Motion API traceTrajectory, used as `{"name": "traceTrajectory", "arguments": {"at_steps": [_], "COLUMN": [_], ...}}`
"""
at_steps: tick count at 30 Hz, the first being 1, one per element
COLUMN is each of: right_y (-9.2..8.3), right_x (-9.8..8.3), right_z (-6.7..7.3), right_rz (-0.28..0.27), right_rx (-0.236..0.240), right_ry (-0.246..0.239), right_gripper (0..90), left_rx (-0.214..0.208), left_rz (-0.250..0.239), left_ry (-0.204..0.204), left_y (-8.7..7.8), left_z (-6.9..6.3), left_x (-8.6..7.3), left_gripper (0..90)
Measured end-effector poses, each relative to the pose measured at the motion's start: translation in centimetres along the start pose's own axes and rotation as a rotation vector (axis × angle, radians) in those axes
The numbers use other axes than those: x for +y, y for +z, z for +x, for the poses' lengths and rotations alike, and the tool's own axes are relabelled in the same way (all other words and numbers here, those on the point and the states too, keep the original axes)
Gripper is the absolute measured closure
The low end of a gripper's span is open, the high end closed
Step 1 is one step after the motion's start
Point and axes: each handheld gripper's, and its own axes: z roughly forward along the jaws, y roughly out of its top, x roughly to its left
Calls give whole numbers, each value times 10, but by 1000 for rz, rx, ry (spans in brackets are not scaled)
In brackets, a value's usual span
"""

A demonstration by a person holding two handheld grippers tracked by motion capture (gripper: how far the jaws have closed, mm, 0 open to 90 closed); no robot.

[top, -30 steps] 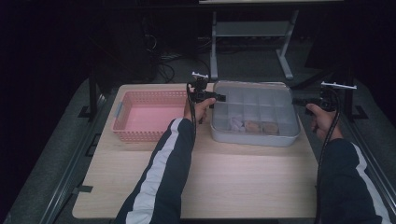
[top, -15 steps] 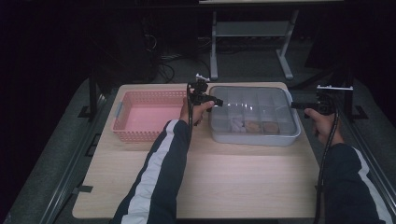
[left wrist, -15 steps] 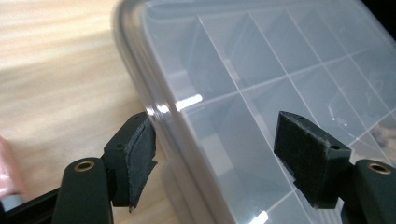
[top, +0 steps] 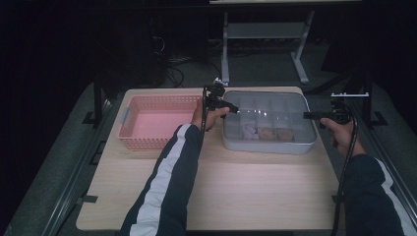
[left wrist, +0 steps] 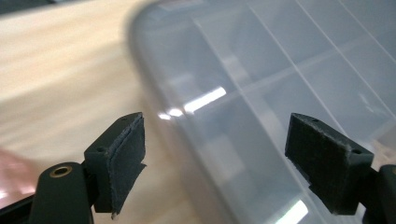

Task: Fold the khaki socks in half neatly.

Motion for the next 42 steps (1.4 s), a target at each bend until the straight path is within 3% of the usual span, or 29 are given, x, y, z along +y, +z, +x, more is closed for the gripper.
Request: {"name": "traceTrajectory", "arguments": {"at_steps": [2,6,7,11,14,16,19,24,30,32,35,42], "right_y": [0,-1,-1,-2,-3,-4,-2,0,4,5,3,-3], "right_x": [-2,-2,-2,-3,-4,-4,-4,-1,0,-1,-2,-2], "right_z": [-1,-1,-1,0,1,1,3,10,13,13,12,13], "right_rz": [-6,-5,-4,14,17,22,23,4,10,6,2,-31], "right_rx": [6,3,4,17,23,28,22,-21,-36,-34,-33,-24], "right_ry": [3,-4,-7,-20,-22,-29,-40,-51,-59,-58,-47,-41], "right_gripper": [444,438,438,412,407,407,401,400,391,394,395,389], "left_rx": [-13,-4,-34,-82,-115,-112,-86,-54,-84,-82,-54,-44], "left_rz": [-27,32,40,88,87,84,77,66,45,55,71,40], "left_ry": [-12,27,20,17,-9,-15,28,51,36,47,67,31], "left_y": [-7,-12,-12,-7,-7,-8,-9,-4,3,5,5,7], "left_z": [4,3,2,-2,-4,-5,-7,-7,-4,-7,-15,-16], "left_x": [2,-1,-3,-9,-12,-13,-10,-6,-5,-7,-7,-10], "left_gripper": [193,204,220,232,255,258,278,247,241,149,118,109]}}
